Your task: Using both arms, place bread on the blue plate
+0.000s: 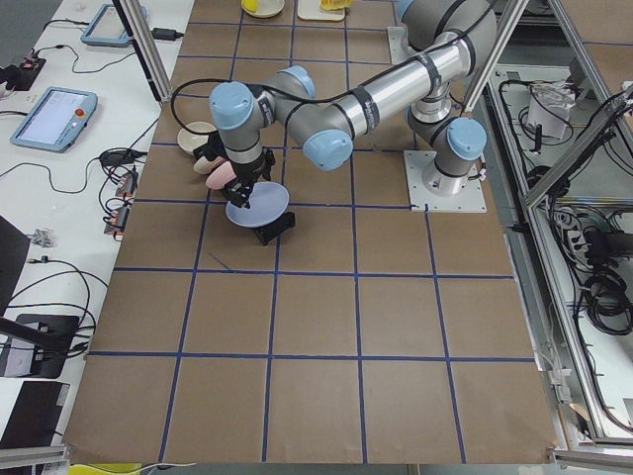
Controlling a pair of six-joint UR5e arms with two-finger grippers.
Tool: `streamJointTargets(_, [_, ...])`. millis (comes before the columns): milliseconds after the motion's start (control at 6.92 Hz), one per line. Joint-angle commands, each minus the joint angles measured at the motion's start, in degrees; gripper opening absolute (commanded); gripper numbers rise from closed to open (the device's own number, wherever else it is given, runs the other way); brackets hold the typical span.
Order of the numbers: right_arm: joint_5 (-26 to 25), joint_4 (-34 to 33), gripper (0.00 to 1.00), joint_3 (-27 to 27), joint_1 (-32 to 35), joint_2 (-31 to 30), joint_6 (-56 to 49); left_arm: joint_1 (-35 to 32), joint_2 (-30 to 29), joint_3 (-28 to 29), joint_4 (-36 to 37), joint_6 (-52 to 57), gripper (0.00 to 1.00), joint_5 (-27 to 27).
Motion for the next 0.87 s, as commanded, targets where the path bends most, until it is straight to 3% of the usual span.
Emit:
streamJointTargets(0, [0.4, -2.4, 0.96, 5.4, -16.0, 2.8, -11.1, -1.5, -9.8, 6.6, 3.1, -0.5, 1.0, -0.5])
streamJointTargets(289, [4.2, -3.0, 0.96, 5.9, -26.9, 11.1, -15.8, -1.9, -18.2, 12.0, 3.1, -0.6, 1.0, -0.8])
streamJointTargets(723, [3.5, -4.6, 0.96, 5.6, -32.9, 16.8, -19.0, -3.0, -19.5, 11.5, 1.4, -5.2, 1.0, -0.2])
